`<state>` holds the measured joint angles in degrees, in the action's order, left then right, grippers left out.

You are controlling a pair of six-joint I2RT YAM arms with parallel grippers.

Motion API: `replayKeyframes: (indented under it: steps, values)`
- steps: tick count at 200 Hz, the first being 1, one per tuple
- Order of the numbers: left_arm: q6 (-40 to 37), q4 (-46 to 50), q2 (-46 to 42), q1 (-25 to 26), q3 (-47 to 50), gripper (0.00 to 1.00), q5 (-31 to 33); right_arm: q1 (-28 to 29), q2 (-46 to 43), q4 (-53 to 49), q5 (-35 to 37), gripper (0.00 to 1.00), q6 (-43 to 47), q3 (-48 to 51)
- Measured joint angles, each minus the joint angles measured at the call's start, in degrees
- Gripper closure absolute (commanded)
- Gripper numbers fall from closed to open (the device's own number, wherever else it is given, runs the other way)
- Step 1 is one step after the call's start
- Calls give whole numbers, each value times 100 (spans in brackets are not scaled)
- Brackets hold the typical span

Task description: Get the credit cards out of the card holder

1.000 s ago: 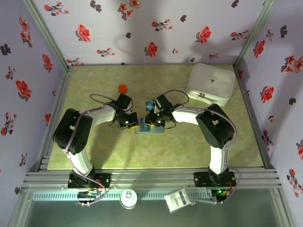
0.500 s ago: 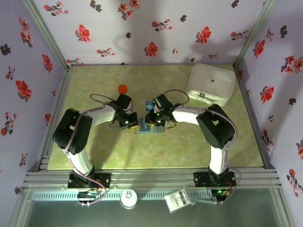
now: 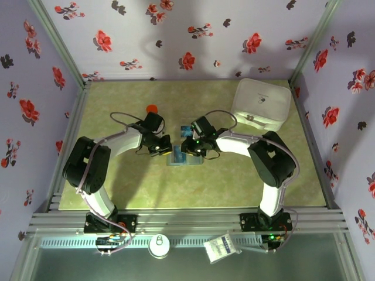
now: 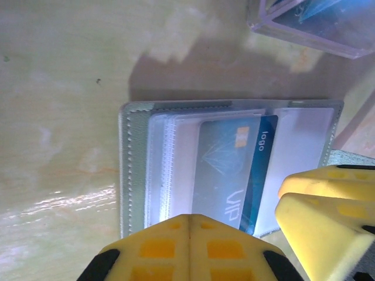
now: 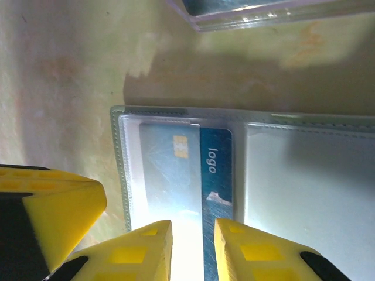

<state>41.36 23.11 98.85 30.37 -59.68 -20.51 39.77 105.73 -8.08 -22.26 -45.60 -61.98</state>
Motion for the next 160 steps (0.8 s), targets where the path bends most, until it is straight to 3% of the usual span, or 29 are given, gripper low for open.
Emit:
replayKeyframes:
  steps: [160]
  values:
    - [-2,-79,398,87,-59,100,-11,-50,114,-63,-68,71,2,22]
